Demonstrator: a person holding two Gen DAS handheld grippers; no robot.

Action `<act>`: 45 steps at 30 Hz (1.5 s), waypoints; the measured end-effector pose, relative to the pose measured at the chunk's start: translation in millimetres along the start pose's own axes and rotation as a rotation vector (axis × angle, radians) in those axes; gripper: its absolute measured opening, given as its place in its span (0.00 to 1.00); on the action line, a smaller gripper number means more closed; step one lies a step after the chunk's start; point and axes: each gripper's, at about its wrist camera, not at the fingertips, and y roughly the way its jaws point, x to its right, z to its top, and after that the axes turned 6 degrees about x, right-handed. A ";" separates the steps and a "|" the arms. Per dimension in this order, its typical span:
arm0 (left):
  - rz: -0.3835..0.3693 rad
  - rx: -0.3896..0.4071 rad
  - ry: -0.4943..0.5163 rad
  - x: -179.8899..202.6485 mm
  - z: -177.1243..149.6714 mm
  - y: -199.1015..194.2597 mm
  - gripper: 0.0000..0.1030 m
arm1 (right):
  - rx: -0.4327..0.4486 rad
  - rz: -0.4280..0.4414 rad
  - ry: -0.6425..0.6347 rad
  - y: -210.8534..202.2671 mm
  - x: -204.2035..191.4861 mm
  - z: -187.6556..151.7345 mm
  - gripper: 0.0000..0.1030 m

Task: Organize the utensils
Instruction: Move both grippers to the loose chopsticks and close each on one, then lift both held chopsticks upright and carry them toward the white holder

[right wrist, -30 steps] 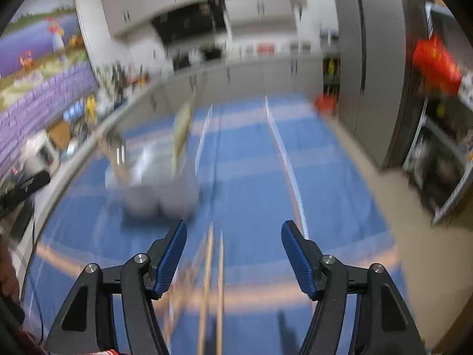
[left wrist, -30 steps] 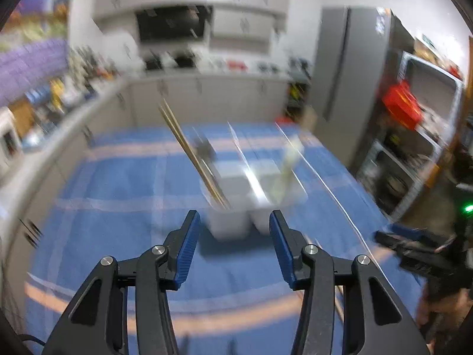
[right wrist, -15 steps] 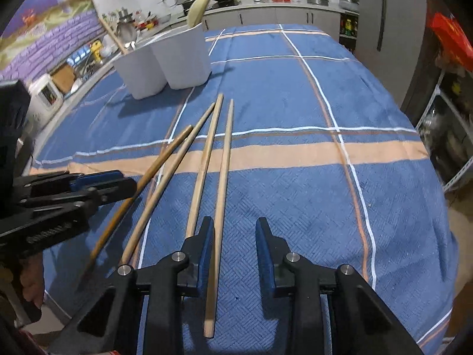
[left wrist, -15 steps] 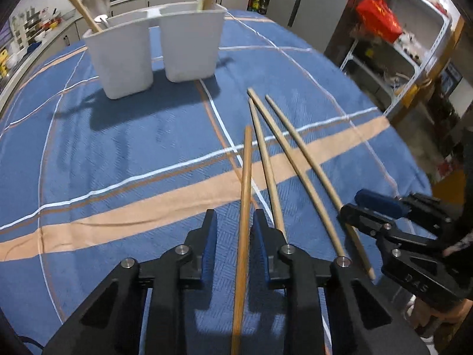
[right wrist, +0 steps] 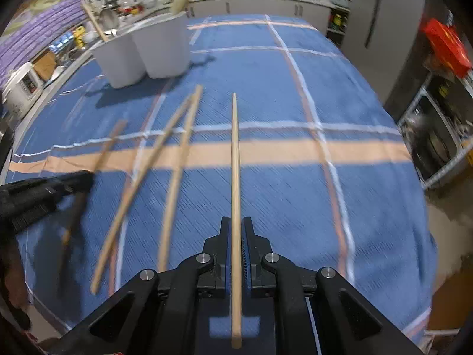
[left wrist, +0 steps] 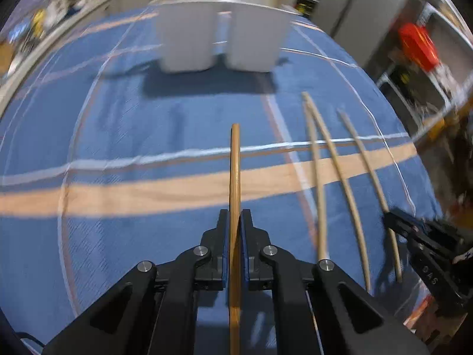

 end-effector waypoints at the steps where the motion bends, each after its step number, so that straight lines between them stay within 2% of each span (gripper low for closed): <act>1: -0.009 -0.006 -0.022 -7.1 -3.3 -2.5 0.07 | -0.007 0.000 0.006 -3.3 3.5 -3.8 0.07; 5: -0.041 -0.036 -0.068 -24.1 -8.9 -7.7 0.07 | -0.045 0.023 0.004 -13.3 14.7 -15.2 0.08; 11: -0.090 -0.098 -0.106 -34.3 7.0 0.0 0.07 | -0.102 0.049 -0.008 2.3 11.1 9.1 0.13; 17: -0.057 -0.146 -0.007 -20.9 29.0 12.9 0.07 | -0.159 0.035 -0.060 24.0 -2.3 42.8 0.13; 22: -0.039 -0.149 0.066 -10.2 38.4 19.8 0.07 | -0.232 -0.001 -0.126 41.6 -14.2 66.7 0.13; 29: -0.051 -0.138 0.083 -5.6 45.1 25.1 0.07 | -0.302 -0.019 -0.152 51.5 -21.1 78.3 0.13; 34: -0.053 -0.103 0.122 -3.2 41.5 19.8 0.07 | -0.245 -0.011 -0.133 45.7 -20.6 71.3 0.09; 36: -0.050 -0.087 0.117 -0.8 40.9 19.9 0.06 | -0.192 0.025 -0.107 40.5 -19.3 64.5 0.08; 37: -0.051 -0.081 0.106 -1.0 40.9 21.6 0.06 | -0.160 0.094 -0.064 36.8 -15.5 57.4 0.07; 40: -0.063 -0.046 0.082 -6.0 35.8 11.2 0.06 | -0.079 0.163 0.017 24.0 -8.1 48.3 0.07; 45: -0.097 0.051 0.066 -11.1 31.8 -27.7 0.06 | 0.045 0.200 0.075 -11.2 -7.8 33.6 0.07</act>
